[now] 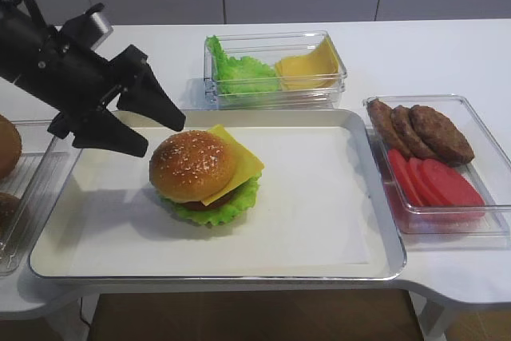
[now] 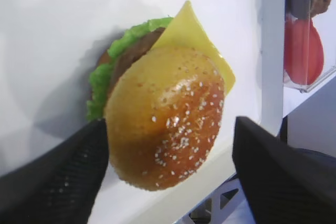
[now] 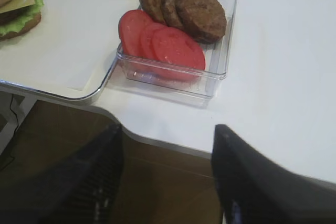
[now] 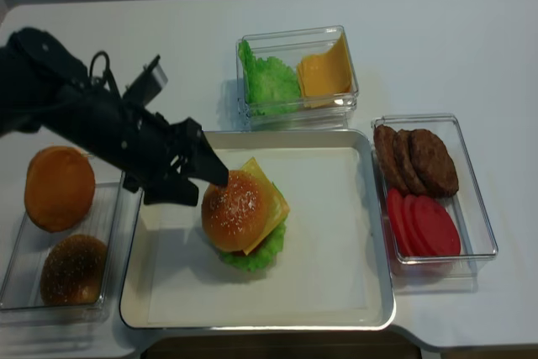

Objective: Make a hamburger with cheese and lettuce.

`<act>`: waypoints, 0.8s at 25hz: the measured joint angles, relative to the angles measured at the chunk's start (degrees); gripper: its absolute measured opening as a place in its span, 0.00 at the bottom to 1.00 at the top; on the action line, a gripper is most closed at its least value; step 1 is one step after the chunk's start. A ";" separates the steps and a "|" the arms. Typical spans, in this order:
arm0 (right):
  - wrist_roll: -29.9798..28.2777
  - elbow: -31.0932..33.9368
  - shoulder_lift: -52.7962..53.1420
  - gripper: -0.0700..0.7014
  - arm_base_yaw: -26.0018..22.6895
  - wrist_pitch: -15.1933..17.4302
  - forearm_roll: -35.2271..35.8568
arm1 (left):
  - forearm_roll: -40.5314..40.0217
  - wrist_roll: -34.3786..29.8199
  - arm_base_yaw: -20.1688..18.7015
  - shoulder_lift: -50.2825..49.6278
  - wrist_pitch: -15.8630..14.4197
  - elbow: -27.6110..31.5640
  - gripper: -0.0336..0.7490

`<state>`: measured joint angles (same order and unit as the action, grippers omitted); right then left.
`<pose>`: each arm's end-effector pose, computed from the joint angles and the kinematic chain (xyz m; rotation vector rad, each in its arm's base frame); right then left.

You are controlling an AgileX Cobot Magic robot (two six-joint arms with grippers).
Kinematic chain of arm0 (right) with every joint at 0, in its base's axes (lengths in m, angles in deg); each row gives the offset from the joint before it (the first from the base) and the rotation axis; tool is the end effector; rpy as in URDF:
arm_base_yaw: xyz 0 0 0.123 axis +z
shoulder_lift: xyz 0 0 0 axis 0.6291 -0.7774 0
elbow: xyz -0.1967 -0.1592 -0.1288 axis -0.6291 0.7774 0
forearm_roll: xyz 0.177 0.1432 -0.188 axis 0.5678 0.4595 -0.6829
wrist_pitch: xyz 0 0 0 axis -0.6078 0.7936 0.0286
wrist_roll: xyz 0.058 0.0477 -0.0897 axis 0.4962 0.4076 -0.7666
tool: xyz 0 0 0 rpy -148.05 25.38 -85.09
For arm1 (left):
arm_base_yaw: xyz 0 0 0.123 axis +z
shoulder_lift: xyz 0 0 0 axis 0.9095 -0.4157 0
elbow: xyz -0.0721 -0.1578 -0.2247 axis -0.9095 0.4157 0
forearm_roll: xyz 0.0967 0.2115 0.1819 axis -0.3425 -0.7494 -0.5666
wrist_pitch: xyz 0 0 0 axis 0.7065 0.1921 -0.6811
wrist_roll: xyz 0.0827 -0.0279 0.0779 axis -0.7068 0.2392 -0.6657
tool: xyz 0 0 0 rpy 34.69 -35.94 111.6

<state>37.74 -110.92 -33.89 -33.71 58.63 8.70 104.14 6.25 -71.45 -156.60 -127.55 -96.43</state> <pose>0.0488 0.0248 0.2770 -0.3531 2.0811 0.1515 0.3498 -0.1157 0.2016 0.1289 2.8196 -1.1058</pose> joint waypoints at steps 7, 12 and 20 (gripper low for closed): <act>0.00 0.00 0.00 0.64 0.00 0.00 0.00 | -9.67 7.69 0.36 0.00 -5.08 -6.53 0.74; 0.00 0.00 0.00 0.64 0.00 0.00 0.00 | -17.20 11.85 0.36 0.00 -5.57 -9.16 0.74; 0.00 0.00 0.00 0.64 0.00 0.00 0.00 | -25.94 15.25 0.36 0.36 -5.93 -9.86 0.73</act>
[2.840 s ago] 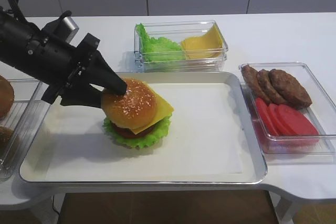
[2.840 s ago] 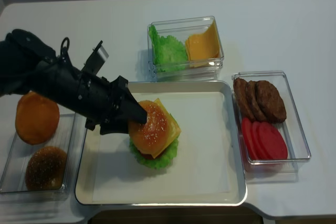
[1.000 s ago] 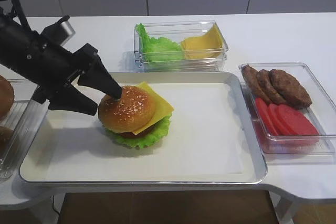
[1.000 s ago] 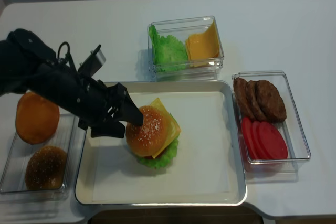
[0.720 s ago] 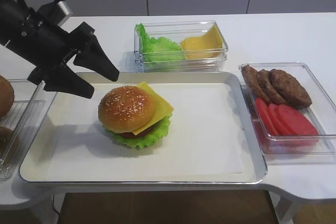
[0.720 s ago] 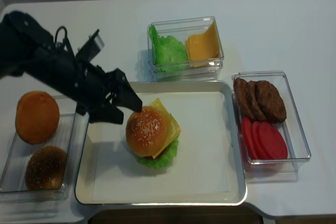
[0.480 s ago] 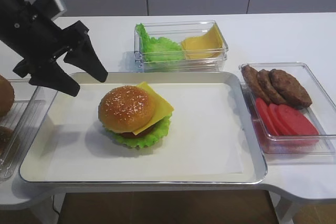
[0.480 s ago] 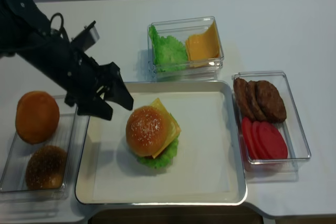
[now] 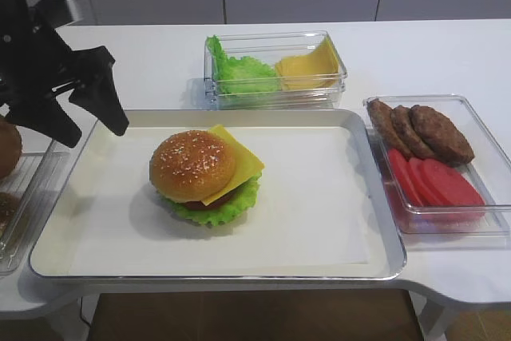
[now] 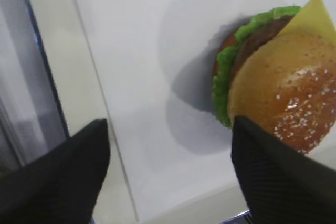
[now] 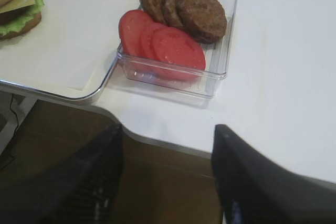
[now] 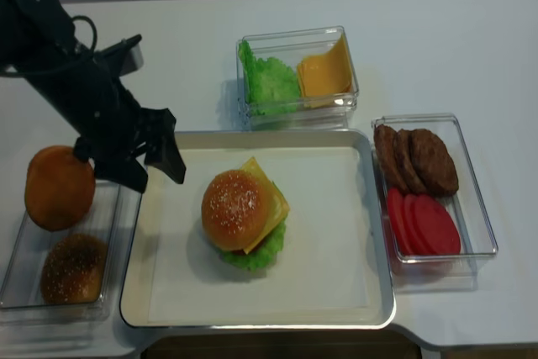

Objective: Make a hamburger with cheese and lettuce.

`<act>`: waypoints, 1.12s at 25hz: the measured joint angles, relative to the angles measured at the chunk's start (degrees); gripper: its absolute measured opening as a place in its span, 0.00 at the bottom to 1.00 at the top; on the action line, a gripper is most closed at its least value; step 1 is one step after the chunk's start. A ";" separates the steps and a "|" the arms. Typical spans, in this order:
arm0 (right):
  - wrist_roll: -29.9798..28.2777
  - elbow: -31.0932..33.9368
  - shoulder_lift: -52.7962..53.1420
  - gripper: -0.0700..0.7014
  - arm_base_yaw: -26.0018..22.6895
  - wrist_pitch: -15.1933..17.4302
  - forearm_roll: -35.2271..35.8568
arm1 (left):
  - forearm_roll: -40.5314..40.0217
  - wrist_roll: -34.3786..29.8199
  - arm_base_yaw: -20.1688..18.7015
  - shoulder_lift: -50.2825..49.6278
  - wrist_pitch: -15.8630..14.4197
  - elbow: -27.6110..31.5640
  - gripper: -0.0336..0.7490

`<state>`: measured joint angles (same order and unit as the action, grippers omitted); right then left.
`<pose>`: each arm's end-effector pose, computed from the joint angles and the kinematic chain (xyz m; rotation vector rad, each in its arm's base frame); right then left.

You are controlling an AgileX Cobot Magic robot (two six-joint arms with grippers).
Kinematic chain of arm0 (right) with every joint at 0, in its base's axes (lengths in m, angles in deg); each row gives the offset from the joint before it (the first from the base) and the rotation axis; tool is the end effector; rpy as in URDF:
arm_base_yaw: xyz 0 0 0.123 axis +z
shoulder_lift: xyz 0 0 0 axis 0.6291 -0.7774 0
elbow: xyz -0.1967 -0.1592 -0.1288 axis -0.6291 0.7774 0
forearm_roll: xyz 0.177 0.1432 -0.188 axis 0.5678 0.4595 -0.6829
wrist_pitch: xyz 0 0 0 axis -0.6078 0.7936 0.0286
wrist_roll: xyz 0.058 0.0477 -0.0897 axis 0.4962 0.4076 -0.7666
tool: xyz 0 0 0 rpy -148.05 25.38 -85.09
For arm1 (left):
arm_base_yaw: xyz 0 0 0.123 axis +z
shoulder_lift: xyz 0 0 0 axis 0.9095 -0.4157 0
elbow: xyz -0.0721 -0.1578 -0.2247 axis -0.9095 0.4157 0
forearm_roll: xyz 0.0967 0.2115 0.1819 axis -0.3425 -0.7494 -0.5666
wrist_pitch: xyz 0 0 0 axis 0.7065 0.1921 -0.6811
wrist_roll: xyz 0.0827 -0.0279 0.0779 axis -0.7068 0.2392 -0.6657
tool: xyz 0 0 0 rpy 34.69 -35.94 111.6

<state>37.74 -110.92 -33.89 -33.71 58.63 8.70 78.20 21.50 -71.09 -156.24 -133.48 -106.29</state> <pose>0.0488 0.0248 0.2770 -0.3531 2.0811 0.1515 0.3635 -0.0781 0.2290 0.1287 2.9989 -0.5654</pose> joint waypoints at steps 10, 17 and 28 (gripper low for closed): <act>0.00 0.00 0.00 0.64 0.00 0.00 0.00 | -4.71 0.13 0.00 6.77 -0.34 0.00 0.71; 0.00 0.00 0.00 0.64 0.00 0.00 0.00 | -6.94 0.13 0.00 15.25 -0.90 0.00 0.71; 0.00 0.00 0.00 0.64 0.00 0.00 0.00 | -12.31 3.87 -7.11 23.61 -1.95 0.00 0.70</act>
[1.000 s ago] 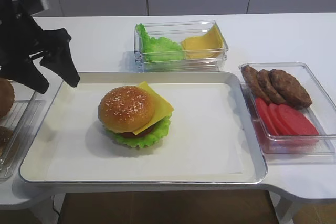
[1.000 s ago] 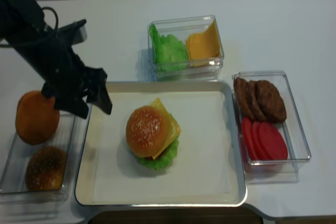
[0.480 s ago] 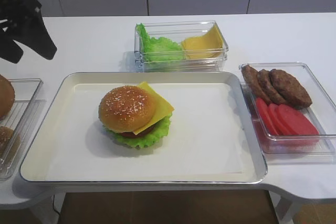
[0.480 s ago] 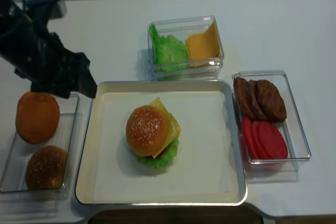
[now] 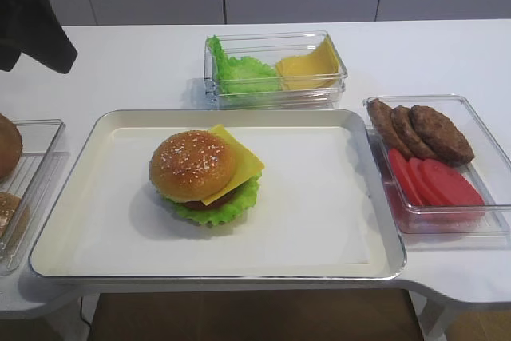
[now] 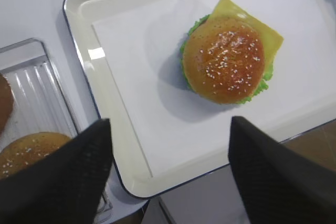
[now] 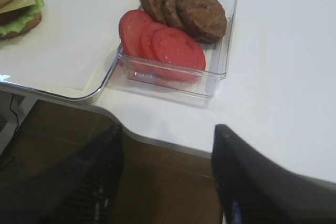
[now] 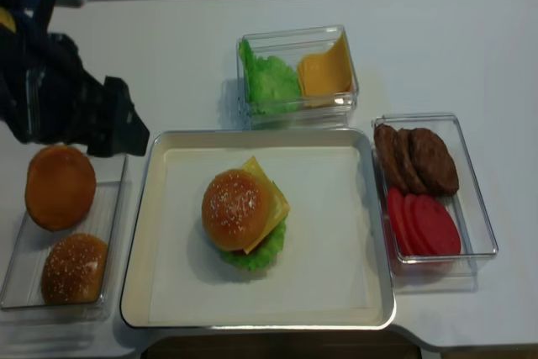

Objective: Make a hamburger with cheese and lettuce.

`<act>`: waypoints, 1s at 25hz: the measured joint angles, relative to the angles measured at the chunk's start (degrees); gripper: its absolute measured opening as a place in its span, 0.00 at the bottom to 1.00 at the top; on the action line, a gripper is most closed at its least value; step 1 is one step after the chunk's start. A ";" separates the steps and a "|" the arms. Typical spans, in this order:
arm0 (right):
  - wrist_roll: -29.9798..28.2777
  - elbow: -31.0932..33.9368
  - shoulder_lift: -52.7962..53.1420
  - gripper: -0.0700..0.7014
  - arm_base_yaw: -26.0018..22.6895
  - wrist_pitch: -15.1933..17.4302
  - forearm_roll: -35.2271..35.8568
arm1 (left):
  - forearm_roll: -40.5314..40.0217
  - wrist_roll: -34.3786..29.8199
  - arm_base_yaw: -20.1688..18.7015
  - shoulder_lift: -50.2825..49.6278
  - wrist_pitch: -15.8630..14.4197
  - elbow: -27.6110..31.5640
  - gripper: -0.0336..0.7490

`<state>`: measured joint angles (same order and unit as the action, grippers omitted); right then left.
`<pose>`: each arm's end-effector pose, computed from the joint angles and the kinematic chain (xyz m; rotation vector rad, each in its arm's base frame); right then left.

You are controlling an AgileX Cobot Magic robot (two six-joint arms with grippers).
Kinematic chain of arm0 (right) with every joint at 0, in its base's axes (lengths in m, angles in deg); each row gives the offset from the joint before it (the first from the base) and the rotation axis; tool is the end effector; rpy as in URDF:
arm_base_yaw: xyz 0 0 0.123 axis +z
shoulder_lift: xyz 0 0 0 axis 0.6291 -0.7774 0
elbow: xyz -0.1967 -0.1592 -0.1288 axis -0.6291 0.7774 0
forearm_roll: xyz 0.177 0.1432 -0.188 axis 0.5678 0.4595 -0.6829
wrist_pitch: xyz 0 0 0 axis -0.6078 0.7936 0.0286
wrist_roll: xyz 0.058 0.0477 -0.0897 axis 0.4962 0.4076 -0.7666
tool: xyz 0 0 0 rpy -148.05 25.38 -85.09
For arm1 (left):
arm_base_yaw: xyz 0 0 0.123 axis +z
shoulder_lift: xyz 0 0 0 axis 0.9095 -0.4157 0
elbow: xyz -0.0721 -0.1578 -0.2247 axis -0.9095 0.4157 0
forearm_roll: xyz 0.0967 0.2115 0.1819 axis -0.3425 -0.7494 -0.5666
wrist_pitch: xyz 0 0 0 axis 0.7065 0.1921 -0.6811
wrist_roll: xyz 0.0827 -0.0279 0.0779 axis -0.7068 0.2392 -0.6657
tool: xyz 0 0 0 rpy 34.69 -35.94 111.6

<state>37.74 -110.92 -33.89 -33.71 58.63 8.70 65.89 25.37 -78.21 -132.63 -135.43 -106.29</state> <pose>0.0488 0.0248 0.2770 -0.3531 2.0811 0.1515 0.2818 -0.0840 0.3598 0.3318 2.6595 -0.2996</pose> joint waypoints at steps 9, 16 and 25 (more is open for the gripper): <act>0.00 0.00 0.00 0.64 0.00 0.00 0.00 | 0.00 0.27 -1.52 0.00 0.00 6.45 0.66; 0.00 0.00 0.00 0.64 0.00 0.00 0.00 | 0.11 -0.44 -1.61 -1.40 0.00 7.74 0.47; 0.00 0.00 0.00 0.64 0.00 0.00 0.00 | 0.98 -3.09 -1.75 -9.28 0.66 7.74 0.27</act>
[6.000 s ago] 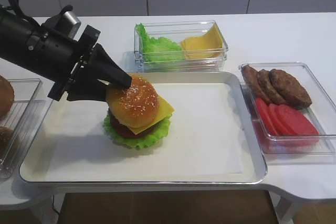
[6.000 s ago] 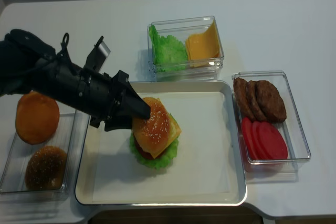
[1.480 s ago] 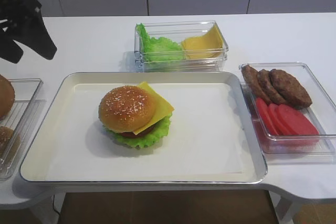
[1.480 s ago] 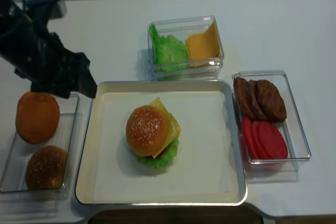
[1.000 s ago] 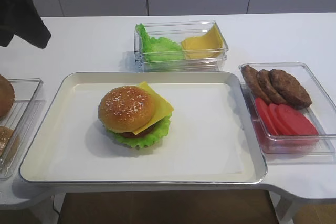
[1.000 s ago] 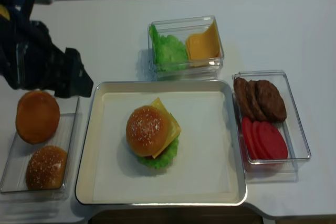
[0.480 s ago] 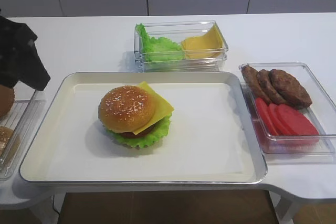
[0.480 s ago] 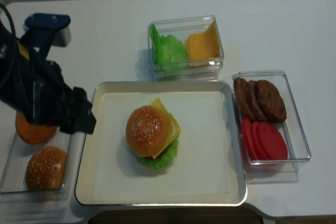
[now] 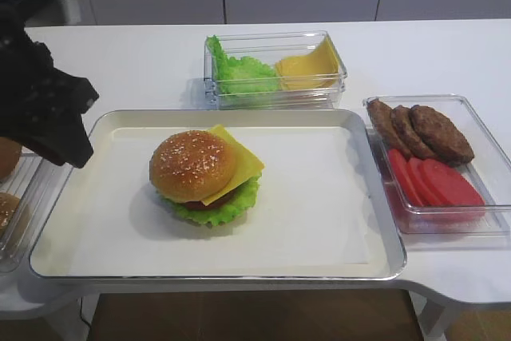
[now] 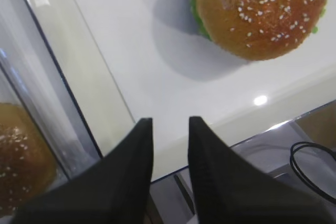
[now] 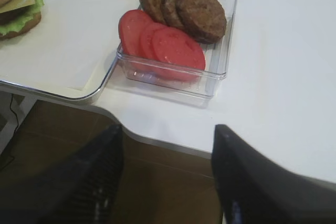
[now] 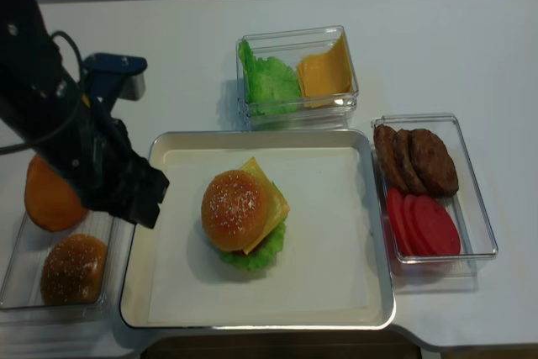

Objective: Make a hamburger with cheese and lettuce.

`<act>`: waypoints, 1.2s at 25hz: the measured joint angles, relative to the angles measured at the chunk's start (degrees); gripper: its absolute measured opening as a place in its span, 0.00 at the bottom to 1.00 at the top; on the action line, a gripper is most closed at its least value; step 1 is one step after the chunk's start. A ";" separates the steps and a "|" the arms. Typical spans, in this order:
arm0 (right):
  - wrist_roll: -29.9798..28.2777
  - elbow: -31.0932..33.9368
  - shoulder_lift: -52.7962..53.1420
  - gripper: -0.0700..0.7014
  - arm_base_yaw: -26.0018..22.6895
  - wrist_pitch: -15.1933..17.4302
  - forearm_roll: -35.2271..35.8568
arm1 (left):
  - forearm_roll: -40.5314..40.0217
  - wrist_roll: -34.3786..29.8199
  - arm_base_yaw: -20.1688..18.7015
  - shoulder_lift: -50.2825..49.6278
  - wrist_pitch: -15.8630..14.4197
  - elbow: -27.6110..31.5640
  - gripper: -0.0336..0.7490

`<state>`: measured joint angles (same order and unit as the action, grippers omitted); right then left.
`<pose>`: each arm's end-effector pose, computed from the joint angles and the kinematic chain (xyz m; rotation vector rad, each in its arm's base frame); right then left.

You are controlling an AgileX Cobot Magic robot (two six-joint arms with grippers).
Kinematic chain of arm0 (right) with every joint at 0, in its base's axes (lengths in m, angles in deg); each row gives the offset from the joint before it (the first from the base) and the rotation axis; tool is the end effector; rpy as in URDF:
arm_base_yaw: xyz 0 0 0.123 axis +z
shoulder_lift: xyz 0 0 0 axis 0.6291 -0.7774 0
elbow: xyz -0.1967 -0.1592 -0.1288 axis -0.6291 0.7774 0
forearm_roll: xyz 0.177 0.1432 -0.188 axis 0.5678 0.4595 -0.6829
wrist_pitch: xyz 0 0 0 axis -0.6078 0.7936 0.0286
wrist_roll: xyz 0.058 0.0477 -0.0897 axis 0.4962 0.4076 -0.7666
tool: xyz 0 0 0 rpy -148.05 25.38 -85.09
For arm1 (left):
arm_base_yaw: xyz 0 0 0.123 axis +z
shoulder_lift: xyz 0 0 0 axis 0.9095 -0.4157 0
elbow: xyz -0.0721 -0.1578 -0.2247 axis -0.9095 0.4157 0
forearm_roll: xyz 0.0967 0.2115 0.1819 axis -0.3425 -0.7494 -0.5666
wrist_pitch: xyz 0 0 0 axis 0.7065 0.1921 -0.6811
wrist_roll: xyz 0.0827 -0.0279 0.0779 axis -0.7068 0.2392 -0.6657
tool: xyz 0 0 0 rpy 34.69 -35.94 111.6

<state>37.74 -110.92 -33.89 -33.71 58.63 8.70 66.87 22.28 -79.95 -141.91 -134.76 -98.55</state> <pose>0.0488 0.0248 0.2770 -0.3531 2.0811 0.1515 0.2977 -0.0991 0.2664 0.4452 2.9294 -0.3009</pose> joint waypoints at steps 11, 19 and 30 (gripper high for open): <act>0.00 0.00 0.00 0.64 0.00 0.00 0.00 | 0.92 -1.93 -1.55 -6.97 0.58 0.00 0.27; 0.00 0.00 0.00 0.64 0.00 0.00 0.00 | 2.14 -2.30 -3.50 -10.34 0.80 0.00 0.27; 0.00 0.00 0.00 0.64 0.00 0.00 0.00 | 3.57 -2.30 -5.19 -13.06 1.88 0.00 0.27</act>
<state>37.74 -110.92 -33.89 -33.71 58.63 8.70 70.44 19.98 -85.14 -154.97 -132.89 -98.55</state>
